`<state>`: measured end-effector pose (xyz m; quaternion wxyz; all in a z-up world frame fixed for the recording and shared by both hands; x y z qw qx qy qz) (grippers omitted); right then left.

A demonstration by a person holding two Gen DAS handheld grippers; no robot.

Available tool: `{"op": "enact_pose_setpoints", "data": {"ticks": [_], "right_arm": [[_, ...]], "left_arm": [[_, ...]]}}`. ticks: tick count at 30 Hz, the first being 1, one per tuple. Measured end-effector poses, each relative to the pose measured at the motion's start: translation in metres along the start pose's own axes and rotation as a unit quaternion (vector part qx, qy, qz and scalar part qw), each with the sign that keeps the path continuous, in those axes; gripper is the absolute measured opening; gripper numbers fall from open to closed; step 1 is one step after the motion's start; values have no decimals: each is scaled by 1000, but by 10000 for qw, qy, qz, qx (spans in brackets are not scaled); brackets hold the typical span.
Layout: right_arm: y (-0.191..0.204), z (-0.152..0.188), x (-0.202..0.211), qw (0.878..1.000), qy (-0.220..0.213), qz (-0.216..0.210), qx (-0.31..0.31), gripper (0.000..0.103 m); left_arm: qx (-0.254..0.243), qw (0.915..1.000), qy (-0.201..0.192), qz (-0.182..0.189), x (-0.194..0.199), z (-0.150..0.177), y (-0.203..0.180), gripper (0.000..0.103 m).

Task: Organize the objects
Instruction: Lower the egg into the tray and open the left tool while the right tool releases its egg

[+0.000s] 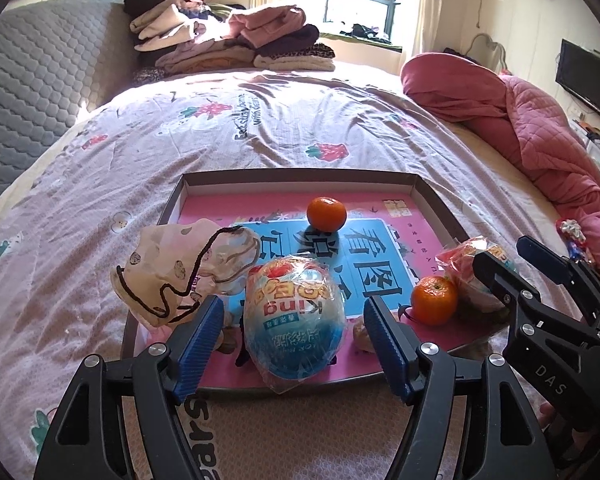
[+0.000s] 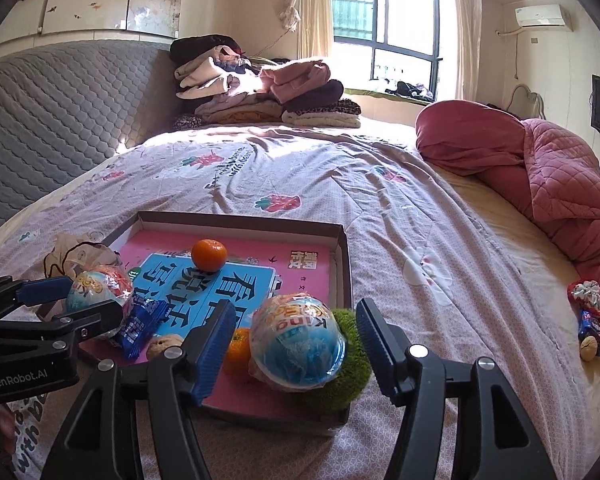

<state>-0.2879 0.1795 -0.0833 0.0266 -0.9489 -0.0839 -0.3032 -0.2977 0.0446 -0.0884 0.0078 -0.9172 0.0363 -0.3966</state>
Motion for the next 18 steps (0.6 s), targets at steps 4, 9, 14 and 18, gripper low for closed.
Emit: {"op": "enact_pose_setpoints", "data": {"ticks": [4,9,14,18], "right_arm": [[3,-4,7,10000,-67,-37,6,62],[8,-9,18,9998,-161,-101,17,62],[12,-14,30,9995,-280,-148,39,62],[15,-17,41,9991,-368,-193,45,62]], "left_arm": [[-19,10000,-58,-3,7,-2,-2,74],[-43,9999,-144,-17,18,-6,-4,74],[-48,9997,-247,-37,31,-9,-5,74],[-75,9994,-310,-92,41,-9,-6,75]]}}
Point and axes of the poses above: each gripper's, at about its wrist camera, not at the fingertips, and x roughly against the way its jaws point, y to its left, z to its underside, the point moved 9 cm from there along -x, roughly the way its jaws point, and after that the axes turned 3 degrees about -z, right-handed, at the moved point
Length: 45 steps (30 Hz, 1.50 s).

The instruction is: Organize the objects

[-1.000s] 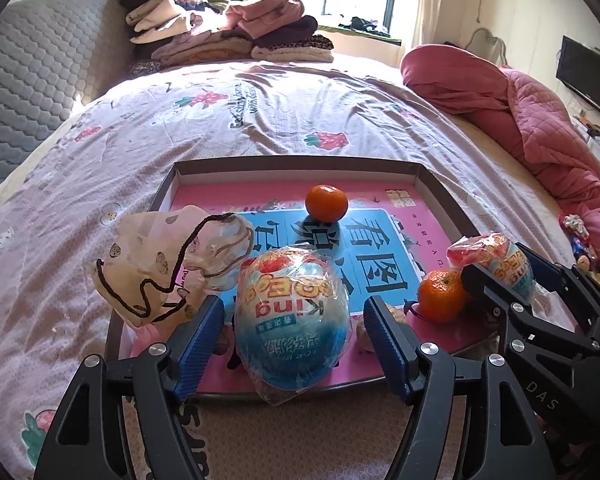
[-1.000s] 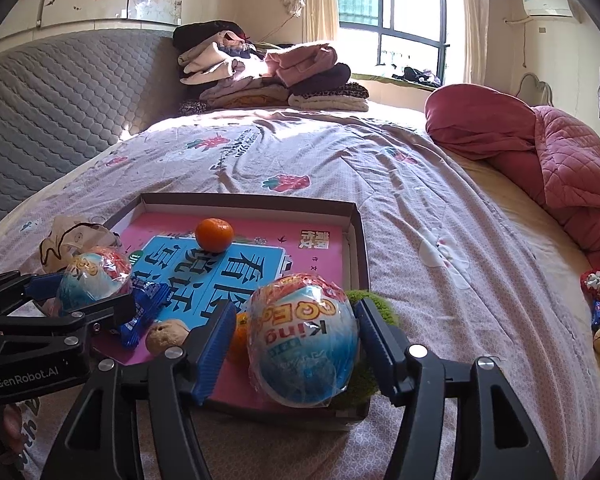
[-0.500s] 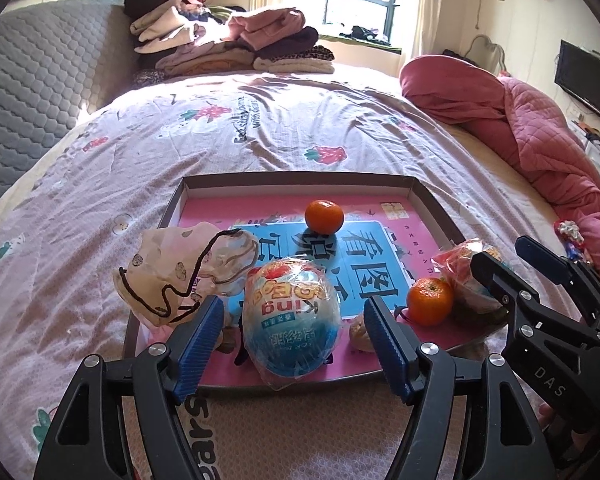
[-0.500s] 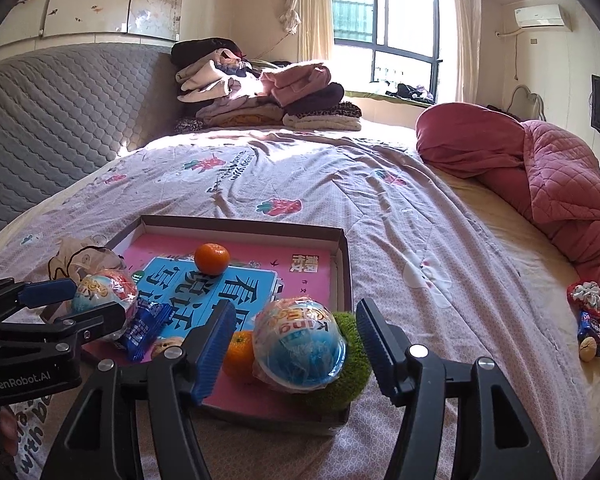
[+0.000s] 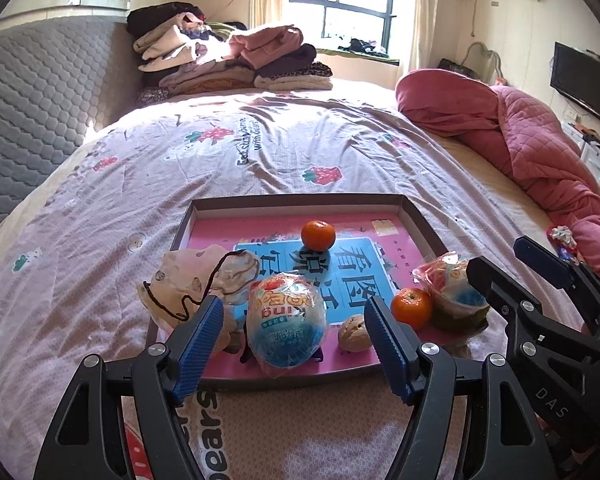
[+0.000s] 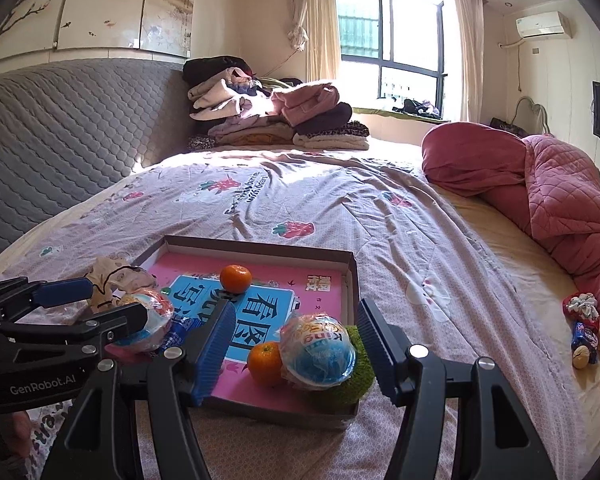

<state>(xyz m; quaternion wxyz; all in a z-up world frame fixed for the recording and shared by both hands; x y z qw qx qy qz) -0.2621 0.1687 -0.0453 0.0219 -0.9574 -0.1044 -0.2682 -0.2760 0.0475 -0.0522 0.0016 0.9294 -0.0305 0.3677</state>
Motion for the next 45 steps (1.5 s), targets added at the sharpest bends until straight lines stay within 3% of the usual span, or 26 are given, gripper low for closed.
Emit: {"op": "enact_pose_setpoints", "data": {"ticks": [7,30,45], "right_arm": [[6,-5,14,9999,-88,-51,7,69],[28,9,42,9999,-70,-112,47,69],[28,20,63,9998,-139,-88,-102,70]], "left_arm": [[-5,10000,-60,-75,15,2,1,77],[60,9993,-204,-297,46,29,20,77],[146,9991,-310,-253,67,44,27,77]]}}
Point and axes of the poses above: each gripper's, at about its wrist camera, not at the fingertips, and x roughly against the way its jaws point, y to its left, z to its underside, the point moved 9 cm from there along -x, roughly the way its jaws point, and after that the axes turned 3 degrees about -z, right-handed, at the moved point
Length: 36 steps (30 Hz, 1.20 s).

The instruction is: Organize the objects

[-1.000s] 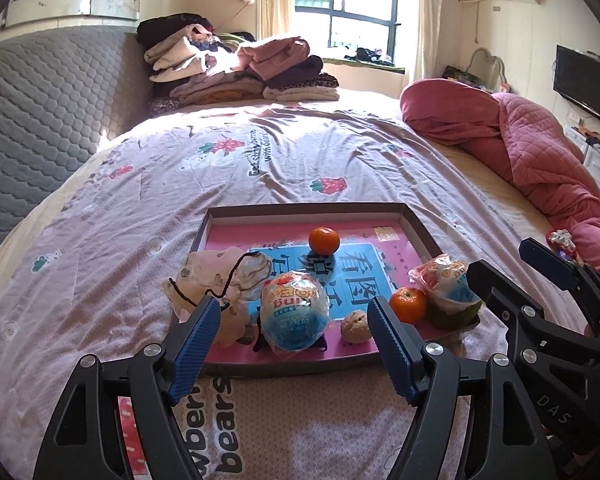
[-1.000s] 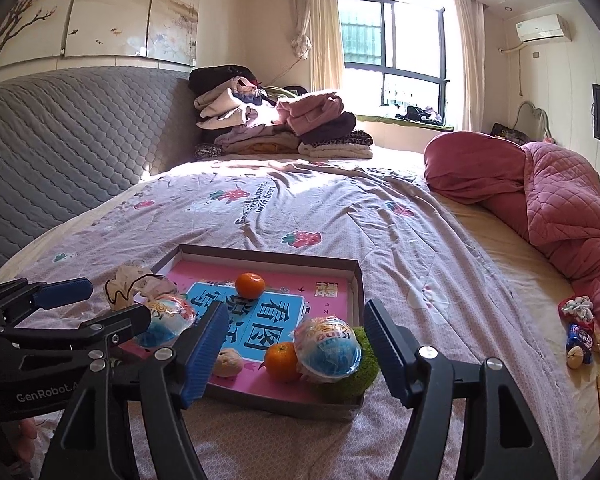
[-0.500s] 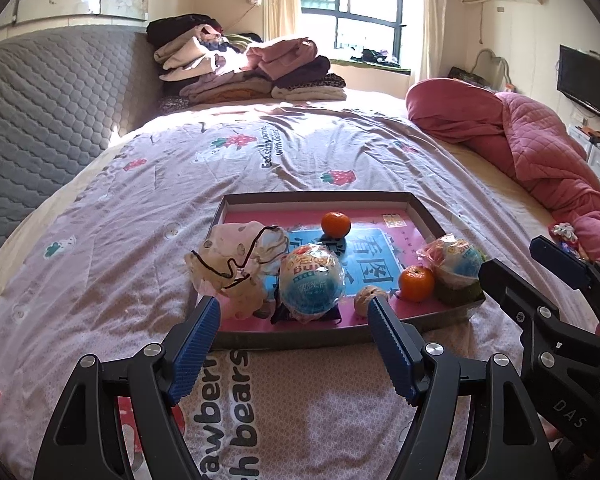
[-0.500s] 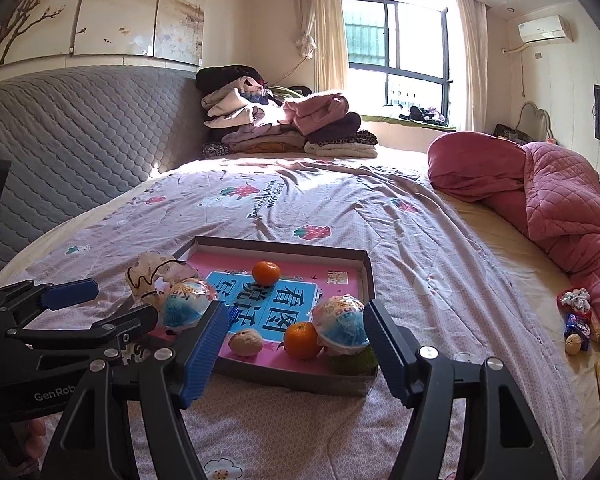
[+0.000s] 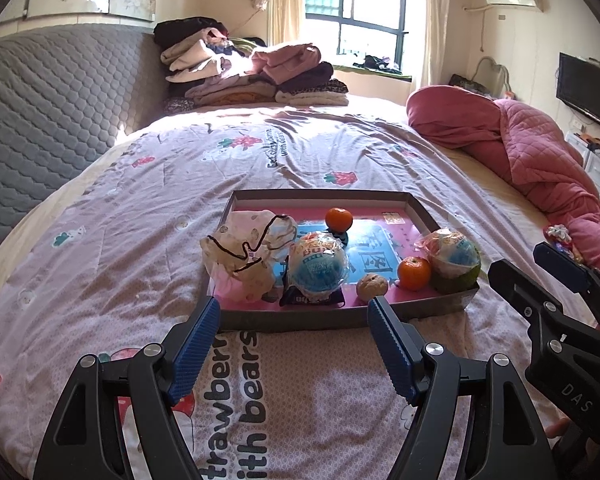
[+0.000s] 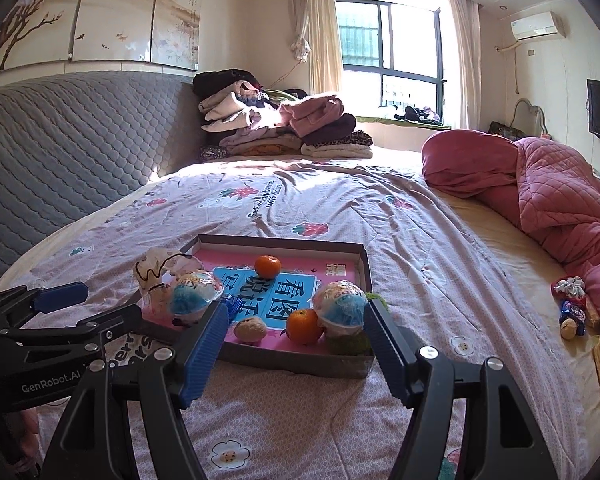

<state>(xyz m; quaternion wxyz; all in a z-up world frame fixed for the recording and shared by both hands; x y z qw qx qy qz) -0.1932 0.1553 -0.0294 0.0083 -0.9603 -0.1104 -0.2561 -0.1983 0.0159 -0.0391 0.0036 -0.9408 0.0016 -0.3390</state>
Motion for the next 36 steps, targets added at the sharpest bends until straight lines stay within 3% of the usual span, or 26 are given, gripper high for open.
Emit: {"op": "enact_pose_setpoints", "data": {"ticks": [13,36], "right_arm": [[8,4,17,10000,24,59,24,70],[13,46,8,9998,153,19,-137,70]], "left_arm": [[-112,9999,-16,60,15,13,-7,77],[16,9999,124,-76,0,52,13,77]]}}
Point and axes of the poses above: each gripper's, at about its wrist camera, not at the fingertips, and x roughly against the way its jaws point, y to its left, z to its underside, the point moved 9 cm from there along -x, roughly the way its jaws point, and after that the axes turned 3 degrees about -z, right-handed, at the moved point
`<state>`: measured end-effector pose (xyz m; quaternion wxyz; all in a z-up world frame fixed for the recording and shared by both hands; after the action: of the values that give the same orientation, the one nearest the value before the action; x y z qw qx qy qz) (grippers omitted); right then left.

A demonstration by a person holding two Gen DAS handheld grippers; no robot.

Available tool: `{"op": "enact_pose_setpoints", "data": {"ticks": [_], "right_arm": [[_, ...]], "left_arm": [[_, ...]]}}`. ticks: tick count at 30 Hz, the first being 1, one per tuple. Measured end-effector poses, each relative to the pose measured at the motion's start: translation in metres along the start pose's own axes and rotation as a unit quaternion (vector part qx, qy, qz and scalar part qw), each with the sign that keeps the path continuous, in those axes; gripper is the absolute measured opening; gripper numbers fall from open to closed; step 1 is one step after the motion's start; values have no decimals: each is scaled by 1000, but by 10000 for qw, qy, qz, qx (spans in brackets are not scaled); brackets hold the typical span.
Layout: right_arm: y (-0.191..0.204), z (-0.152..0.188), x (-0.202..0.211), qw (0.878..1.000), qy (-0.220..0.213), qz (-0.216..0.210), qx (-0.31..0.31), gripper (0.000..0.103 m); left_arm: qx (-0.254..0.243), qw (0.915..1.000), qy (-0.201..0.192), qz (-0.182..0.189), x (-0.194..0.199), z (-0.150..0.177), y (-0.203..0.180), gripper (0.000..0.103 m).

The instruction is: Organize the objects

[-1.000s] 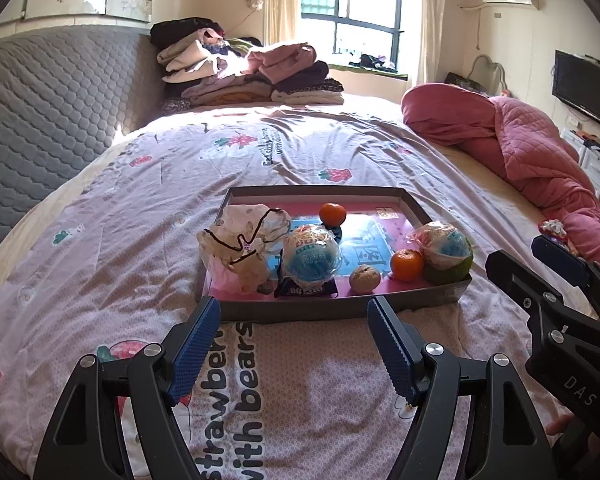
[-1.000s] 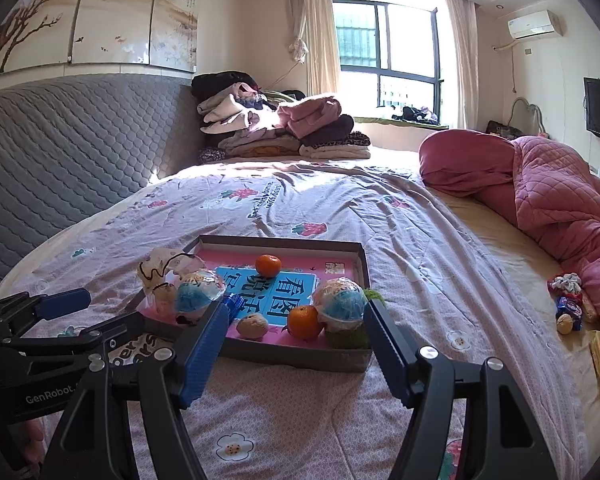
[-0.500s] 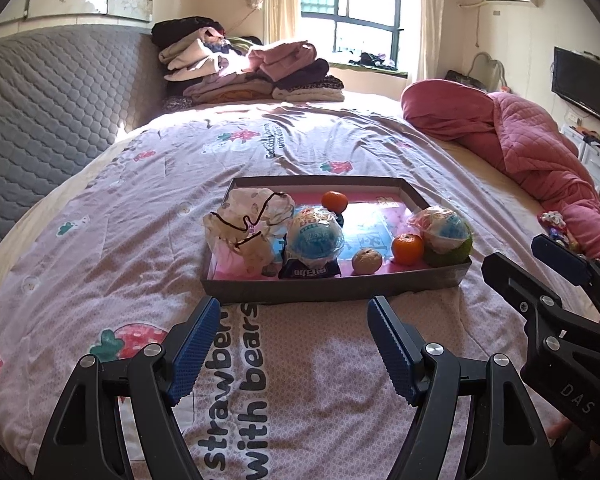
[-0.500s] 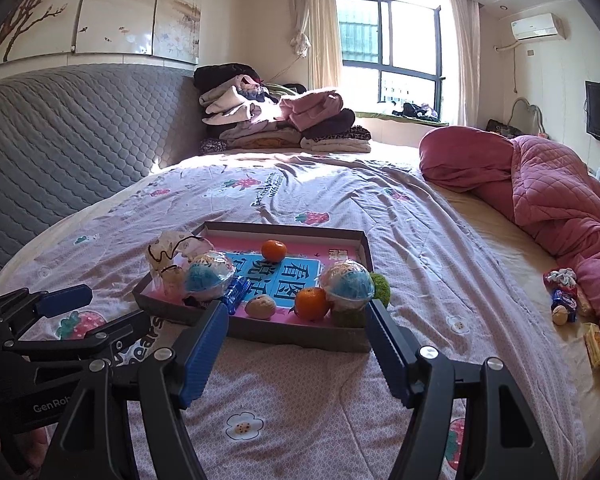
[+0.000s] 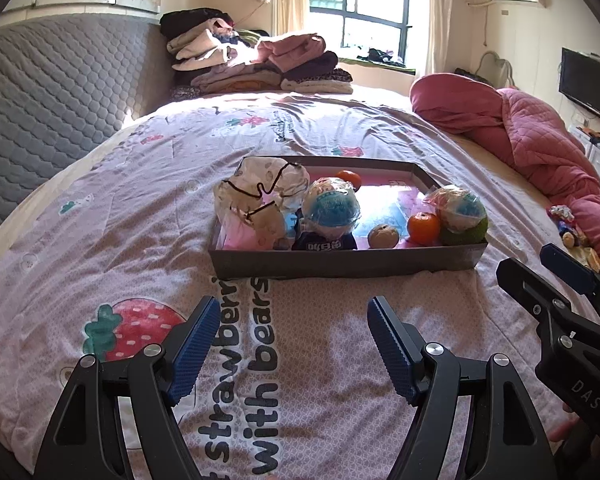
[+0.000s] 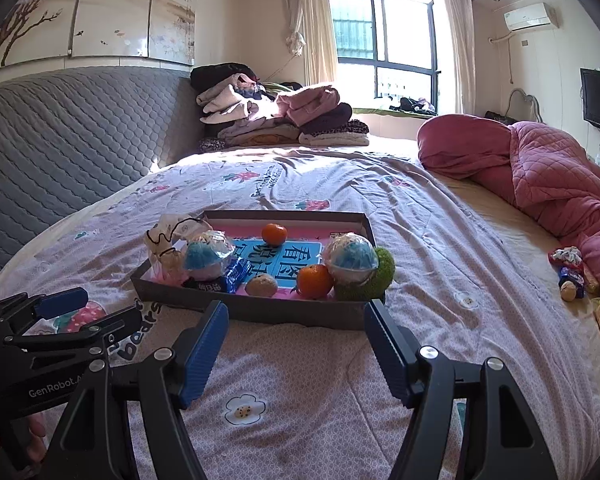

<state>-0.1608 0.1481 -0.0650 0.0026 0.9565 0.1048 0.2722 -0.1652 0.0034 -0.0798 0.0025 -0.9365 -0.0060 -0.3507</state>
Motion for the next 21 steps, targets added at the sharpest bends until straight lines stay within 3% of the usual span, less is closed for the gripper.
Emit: {"op": "enact_pose_setpoints", "data": {"ticks": [21], "right_arm": [[3,34,-5,10000,-87,17,-13,70]], "left_arm": [[17,9997,-246,-23,-10,21,8,77]]}}
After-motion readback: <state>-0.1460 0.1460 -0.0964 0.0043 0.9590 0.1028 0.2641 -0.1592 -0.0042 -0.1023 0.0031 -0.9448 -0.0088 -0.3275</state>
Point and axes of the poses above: each gripper's, at about its wrist camera, not at the fingertips, and x roughly against the way its jaws point, y to its left, z to its underside, the point moved 9 cm from there along -x, roughly the way its jaws point, and after that the axes turned 3 degrees about -z, right-handed, at the moved point
